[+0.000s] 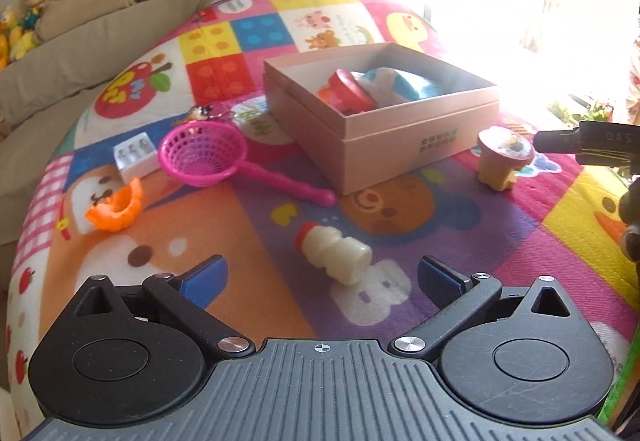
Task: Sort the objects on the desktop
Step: 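Grasp the white bottle with red cap using the left tool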
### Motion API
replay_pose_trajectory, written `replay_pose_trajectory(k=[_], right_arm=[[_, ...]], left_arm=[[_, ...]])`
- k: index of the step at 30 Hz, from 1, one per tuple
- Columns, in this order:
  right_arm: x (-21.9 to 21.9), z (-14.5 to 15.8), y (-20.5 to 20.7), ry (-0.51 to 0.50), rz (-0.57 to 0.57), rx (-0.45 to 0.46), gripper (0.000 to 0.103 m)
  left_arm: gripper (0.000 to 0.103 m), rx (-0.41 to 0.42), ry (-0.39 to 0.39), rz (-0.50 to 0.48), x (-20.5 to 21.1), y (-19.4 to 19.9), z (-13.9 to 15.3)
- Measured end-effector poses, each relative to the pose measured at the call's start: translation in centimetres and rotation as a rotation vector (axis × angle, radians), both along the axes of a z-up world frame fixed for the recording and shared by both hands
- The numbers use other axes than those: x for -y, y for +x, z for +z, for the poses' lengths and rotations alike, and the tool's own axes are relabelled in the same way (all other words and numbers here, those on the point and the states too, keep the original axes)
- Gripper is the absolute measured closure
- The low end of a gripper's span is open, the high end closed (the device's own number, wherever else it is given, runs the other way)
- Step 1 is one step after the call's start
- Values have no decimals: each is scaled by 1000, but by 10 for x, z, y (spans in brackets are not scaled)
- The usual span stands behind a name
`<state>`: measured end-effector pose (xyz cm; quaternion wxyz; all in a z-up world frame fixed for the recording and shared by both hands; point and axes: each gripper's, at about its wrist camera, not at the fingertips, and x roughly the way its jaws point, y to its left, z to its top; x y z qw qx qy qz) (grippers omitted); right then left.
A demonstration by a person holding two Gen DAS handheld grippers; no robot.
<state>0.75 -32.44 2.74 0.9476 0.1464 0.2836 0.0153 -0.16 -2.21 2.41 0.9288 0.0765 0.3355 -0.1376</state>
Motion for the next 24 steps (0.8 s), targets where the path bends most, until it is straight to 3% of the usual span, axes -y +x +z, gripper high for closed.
replay_pose_trajectory(k=[4,9,16,20,24], right_arm=[[0,-2,1,9,0,-5,0],[2,-4,2,28,0,-16,0],[4,-6,4,53,14,-28,0],[7,-7,7,77,24,-46,0],[7,-8,8,79,24,-53,0]], left_arm=[[0,27,7,-63,13,15,-4],[0,-49,-73,-101,14,30,-12],[0,-86,-127,-197,21,-2,-13],[0,-37,-46,-126,29,-9,-13],[0,-35,-77,-40,24,0,-9]])
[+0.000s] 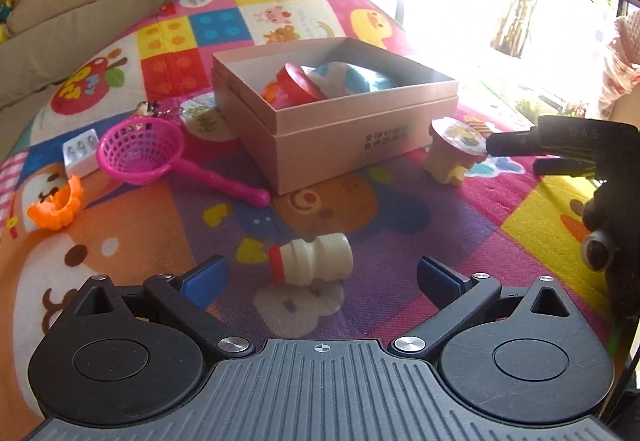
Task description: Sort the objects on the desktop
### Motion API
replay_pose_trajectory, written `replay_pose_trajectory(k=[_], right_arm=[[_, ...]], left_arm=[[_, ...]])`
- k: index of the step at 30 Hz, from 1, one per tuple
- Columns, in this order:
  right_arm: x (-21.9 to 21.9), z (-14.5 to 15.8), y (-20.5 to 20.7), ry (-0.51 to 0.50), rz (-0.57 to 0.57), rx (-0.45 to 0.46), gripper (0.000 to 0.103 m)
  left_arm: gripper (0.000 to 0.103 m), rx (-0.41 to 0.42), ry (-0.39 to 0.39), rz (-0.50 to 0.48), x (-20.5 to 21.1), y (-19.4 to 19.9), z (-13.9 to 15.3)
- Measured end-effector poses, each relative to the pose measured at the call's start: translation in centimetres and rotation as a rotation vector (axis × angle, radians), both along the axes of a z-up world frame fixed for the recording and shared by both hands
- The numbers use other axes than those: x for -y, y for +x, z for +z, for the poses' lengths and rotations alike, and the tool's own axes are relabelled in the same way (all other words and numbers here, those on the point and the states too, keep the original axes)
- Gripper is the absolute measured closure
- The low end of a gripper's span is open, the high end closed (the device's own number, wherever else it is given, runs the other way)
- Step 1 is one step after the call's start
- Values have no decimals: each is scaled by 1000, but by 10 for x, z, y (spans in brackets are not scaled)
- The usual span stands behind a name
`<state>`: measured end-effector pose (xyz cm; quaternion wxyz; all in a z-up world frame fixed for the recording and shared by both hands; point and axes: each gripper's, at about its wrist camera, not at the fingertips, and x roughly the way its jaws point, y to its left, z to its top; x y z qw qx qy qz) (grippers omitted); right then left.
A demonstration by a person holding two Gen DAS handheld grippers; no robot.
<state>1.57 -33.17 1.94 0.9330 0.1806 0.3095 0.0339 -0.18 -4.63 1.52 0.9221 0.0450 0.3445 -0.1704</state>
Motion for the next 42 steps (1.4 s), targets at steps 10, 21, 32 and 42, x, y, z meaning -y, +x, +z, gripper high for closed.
replay_pose_trajectory(k=[10,21,32,42], right_arm=[[-12,6,-10,-41,114,60,0],[-71,6,-13,-305,355,-24,0],[-83,-2,-19,-371,406,-63,0],[-78,28,1,-373,312,52,0]], left_arm=[[29,21,68,65,5,6,-1],[31,40,112,126,-5,8,-3],[31,30,65,69,-1,9,-6],[32,29,59,74,-1,11,-6]])
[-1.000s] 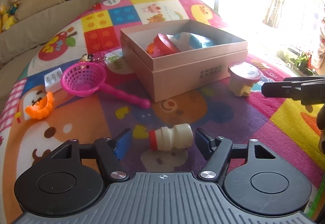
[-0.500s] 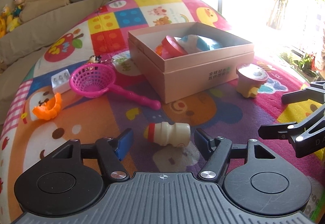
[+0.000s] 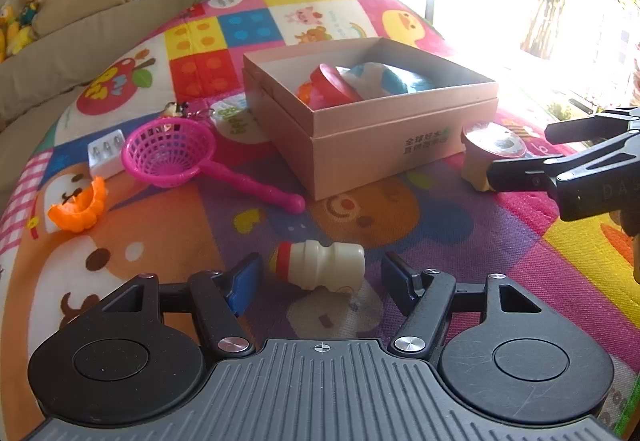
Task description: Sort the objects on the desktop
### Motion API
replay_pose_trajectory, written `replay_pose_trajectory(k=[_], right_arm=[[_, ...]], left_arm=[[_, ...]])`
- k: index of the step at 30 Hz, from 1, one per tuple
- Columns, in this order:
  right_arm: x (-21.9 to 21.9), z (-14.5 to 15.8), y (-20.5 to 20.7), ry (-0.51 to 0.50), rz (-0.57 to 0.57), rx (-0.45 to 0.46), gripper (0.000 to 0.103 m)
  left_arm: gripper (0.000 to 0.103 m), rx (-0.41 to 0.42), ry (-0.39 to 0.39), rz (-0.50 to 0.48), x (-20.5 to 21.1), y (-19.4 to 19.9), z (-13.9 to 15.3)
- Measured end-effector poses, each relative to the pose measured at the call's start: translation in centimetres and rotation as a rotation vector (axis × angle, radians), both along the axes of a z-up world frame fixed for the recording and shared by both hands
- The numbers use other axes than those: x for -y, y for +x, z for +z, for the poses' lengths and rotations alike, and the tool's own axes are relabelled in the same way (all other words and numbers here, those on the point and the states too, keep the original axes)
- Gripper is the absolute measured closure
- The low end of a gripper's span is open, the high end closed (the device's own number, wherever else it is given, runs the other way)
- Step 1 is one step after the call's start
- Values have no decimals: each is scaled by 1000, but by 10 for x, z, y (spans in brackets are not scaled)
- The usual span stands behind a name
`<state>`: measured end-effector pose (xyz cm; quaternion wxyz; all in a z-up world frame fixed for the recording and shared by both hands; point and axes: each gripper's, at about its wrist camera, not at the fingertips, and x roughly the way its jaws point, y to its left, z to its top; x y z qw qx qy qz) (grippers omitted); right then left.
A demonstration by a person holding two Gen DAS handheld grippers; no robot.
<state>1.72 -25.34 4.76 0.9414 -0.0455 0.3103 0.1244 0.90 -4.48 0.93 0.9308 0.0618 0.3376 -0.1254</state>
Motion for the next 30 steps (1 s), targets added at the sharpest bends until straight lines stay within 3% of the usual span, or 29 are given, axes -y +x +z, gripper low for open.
replay_pose_trajectory(k=[2,4,9,17,19,22,30], right_arm=[[-1,0,9,22,2,5,2],[-5,-2,21,7,-7,-16,13],[-12,-9,34,-40,-14,-73,48],[-7,-1,12,-65,16,-70,48],[-5,4,1,-71,36,-69,48],[-1,18,-11,-74,50,-44,48],[36,130,-16,87,-6,234,48]], left_arm=[[32,4,0,-4,0,-1,1],[32,11,3,-5,1,-2,3],[32,12,4,0,-1,1,3],[41,27,38,-15,5,-3,3],[52,39,49,-23,6,-7,5],[55,56,32,-19,6,-8,15],[55,329,48,-69,22,6,98]])
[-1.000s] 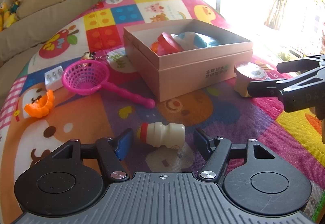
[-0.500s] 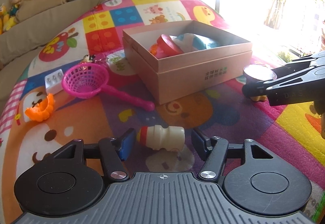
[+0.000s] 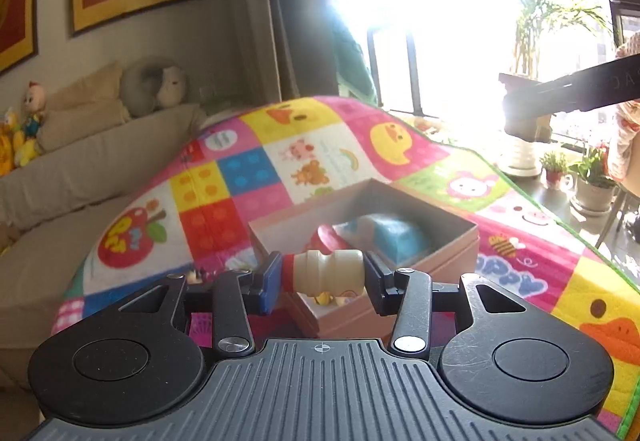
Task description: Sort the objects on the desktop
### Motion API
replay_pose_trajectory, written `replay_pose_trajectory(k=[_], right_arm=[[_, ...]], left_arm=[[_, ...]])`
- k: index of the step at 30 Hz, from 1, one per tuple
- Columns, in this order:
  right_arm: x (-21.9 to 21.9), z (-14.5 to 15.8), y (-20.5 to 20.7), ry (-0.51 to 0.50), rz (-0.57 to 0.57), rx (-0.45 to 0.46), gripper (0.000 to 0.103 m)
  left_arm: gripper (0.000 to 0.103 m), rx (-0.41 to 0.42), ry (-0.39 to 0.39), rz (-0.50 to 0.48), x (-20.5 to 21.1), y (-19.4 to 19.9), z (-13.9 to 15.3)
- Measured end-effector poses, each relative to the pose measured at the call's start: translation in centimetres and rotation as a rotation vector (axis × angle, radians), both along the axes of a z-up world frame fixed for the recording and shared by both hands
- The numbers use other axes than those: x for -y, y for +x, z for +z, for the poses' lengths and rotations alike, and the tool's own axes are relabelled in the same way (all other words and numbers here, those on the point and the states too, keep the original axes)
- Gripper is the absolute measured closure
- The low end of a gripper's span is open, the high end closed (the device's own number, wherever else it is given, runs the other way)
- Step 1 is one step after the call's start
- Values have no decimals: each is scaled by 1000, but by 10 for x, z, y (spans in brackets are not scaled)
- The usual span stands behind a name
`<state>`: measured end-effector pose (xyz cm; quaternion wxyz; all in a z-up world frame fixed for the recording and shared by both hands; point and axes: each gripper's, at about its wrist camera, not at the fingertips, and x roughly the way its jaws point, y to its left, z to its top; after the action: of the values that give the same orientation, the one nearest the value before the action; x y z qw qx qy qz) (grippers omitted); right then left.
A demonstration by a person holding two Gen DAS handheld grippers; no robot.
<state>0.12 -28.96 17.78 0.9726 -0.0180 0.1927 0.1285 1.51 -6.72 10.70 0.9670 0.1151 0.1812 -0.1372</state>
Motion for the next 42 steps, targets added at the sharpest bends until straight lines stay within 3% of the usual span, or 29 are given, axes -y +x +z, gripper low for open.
replay_pose_trajectory(k=[4,5,7,8,10,15,20,28,31,37,42], right_arm=[[5,25,19,38,-38,80,48],[5,26,24,49,-38,80,48],[1,25,39,63,-37,62,48],[0,23,44,62,-40,51,48],[-2,15,50,55,-48,33,48],[-3,-7,69,47,-66,-44,48],[-19,-20,92,56,-41,-115,54],[-74,-22,153,168,70,-134,54],[-88,-30,177,182,49,-177,48],[-93,-37,174,137,29,-190,45],[-100,-36,161,66,52,-189,44]], left_arm=[[54,75,29,3,18,35,15],[52,63,23,-6,20,45,15],[36,19,18,4,21,57,10],[33,12,15,2,20,56,5],[18,-1,9,-21,12,44,-8],[9,-124,-18,36,-18,17,-49],[8,-208,-67,153,-60,11,-69],[6,-188,-149,203,-90,9,-64],[4,-198,-160,214,-96,9,-69],[4,-221,-178,285,-109,15,-82],[3,-169,-127,373,-116,12,-83]])
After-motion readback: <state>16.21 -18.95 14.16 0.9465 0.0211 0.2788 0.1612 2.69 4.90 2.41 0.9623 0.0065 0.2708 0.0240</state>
